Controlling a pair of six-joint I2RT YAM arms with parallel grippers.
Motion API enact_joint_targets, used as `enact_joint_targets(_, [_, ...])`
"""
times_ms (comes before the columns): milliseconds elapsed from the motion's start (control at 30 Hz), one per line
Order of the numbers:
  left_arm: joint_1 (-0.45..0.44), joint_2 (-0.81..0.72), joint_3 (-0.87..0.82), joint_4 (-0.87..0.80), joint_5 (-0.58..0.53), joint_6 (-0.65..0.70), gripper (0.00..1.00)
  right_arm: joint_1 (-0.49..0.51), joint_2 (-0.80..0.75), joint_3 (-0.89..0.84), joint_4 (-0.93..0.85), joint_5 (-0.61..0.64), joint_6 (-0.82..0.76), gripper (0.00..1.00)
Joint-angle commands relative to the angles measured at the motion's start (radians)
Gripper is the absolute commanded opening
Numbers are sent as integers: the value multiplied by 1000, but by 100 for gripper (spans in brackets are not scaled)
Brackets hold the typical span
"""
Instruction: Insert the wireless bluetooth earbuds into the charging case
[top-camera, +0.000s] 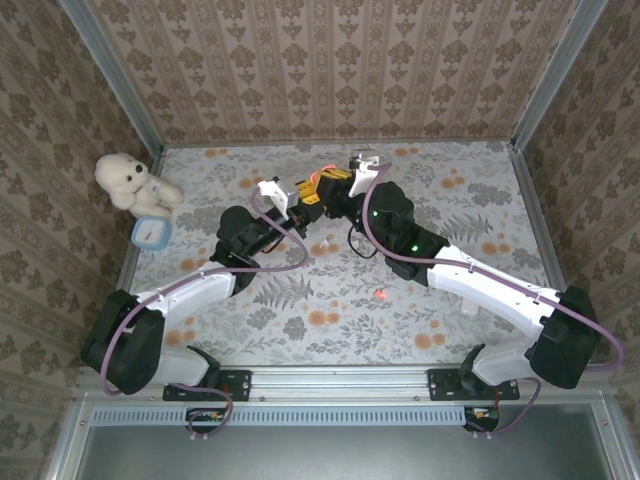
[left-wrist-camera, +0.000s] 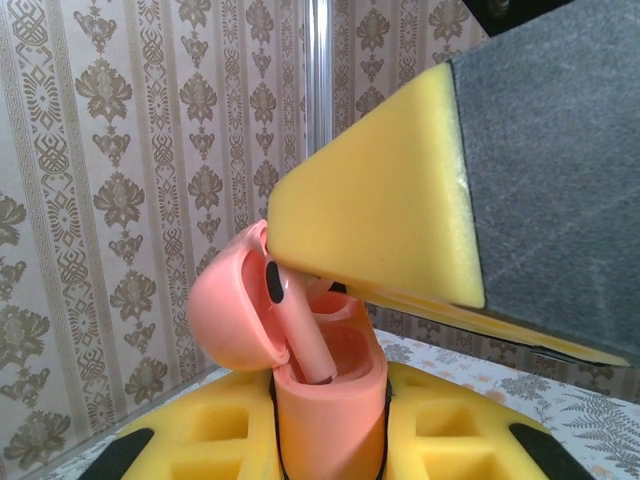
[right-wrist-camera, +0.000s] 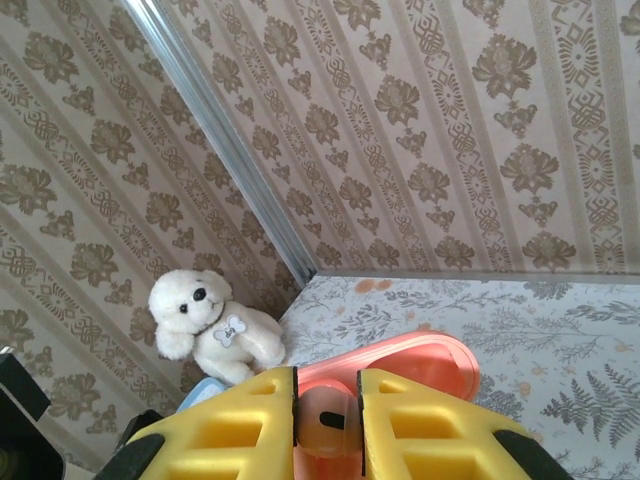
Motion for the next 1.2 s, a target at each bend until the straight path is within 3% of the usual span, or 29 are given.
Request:
enact_joint_targets(0, [-13, -33, 32, 43, 9, 2, 0, -3, 42, -10, -14, -53, -23, 19])
enact_joint_targets(300, [-12, -32, 33, 39, 6, 4, 0, -2, 52, -12, -34, -46, -23, 20])
enact_joint_targets(767, [-13, -35, 31, 38, 8, 4, 0, -6, 47, -18, -78, 75, 12, 23])
enact_joint_targets(1000, [-13, -39, 28, 38, 6, 4, 0, -9, 39, -18, -79, 114, 38, 41])
enact_joint_targets(1167, [-13, -42, 25, 37, 4, 4, 0, -15, 35, -18, -79, 123, 54, 44])
